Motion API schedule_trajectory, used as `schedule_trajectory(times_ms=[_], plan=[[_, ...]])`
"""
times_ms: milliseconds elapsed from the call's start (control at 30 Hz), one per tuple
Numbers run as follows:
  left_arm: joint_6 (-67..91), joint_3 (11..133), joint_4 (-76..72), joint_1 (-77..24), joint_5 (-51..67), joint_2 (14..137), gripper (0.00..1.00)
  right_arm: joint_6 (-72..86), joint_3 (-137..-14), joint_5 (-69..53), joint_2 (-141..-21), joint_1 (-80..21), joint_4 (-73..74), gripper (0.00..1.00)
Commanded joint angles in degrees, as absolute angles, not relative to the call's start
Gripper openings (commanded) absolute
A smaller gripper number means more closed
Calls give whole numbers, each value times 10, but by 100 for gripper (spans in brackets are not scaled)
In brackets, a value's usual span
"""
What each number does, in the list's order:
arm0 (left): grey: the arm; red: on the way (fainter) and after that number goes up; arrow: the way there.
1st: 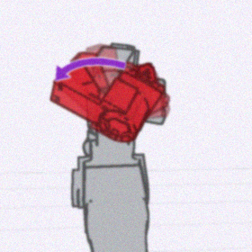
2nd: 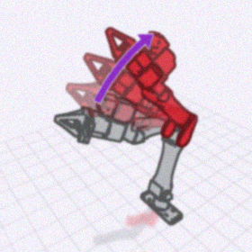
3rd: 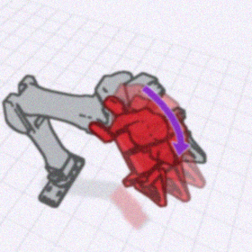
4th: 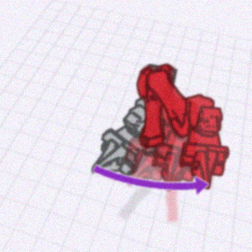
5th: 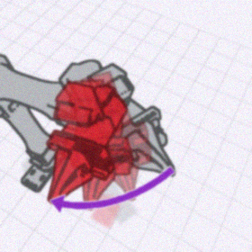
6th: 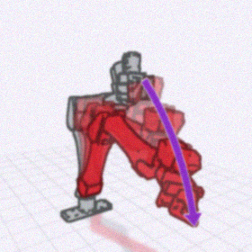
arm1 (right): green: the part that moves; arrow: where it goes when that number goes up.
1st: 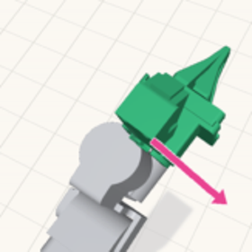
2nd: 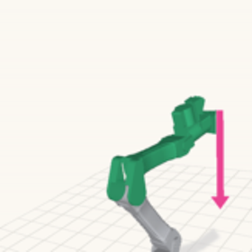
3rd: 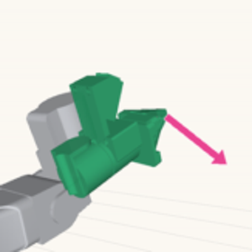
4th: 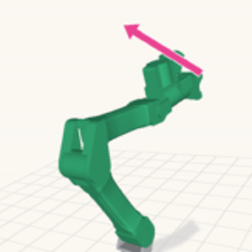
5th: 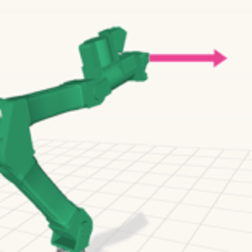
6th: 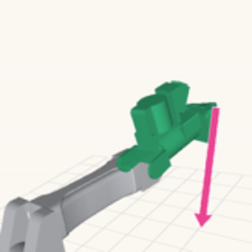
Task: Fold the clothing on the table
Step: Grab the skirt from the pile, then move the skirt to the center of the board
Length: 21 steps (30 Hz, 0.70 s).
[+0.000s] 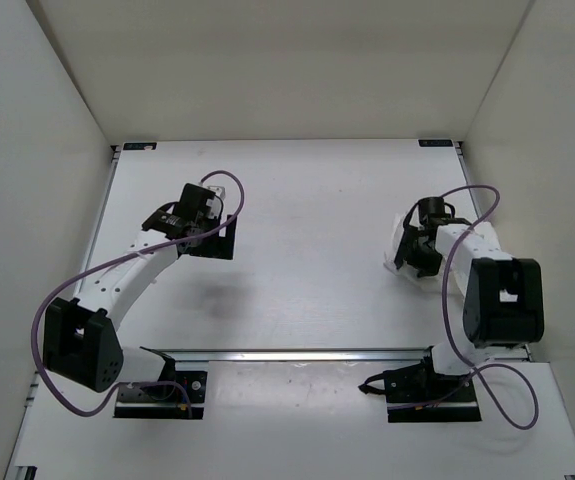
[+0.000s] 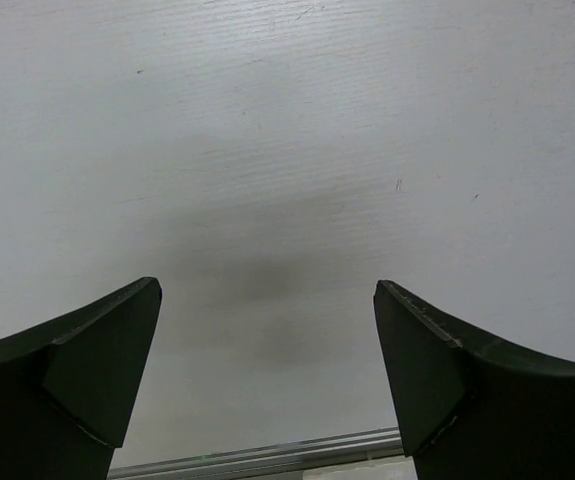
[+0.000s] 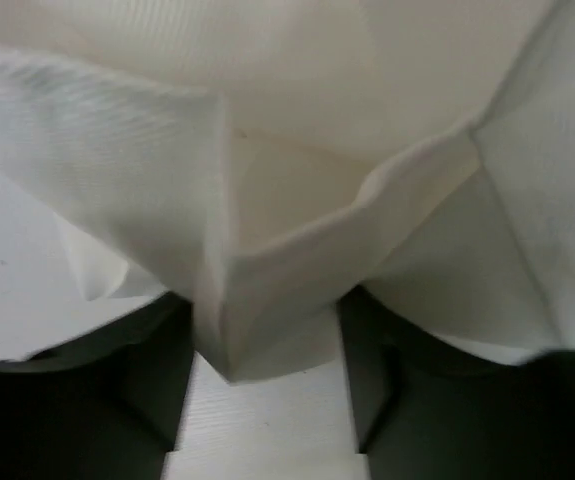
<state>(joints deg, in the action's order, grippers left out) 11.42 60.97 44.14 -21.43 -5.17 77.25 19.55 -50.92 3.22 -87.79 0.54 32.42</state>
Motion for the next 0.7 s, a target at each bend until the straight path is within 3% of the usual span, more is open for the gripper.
schedule_trajectory(times_ms=[0, 33, 67, 267, 467, 533, 667], plan=[[109, 613, 432, -208, -29, 755, 99, 192, -571, 45, -910, 5, 286, 46], [109, 613, 438, -206, -32, 756, 99, 185, -593, 45, -928, 6, 293, 18], [106, 615, 434, -206, -33, 757, 99, 178, -610, 45, -935, 4, 304, 0], [110, 634, 442, -193, -25, 772, 98, 133, -909, 9, -956, -94, 395, 0], [132, 733, 489, -142, -15, 800, 99, 188, -1241, -120, -945, -212, 393, 0], [142, 749, 490, -124, -4, 790, 99, 206, -1224, -146, -931, -204, 386, 0], [151, 778, 465, -105, -3, 752, 99, 219, -989, -192, -878, -152, 304, 0]])
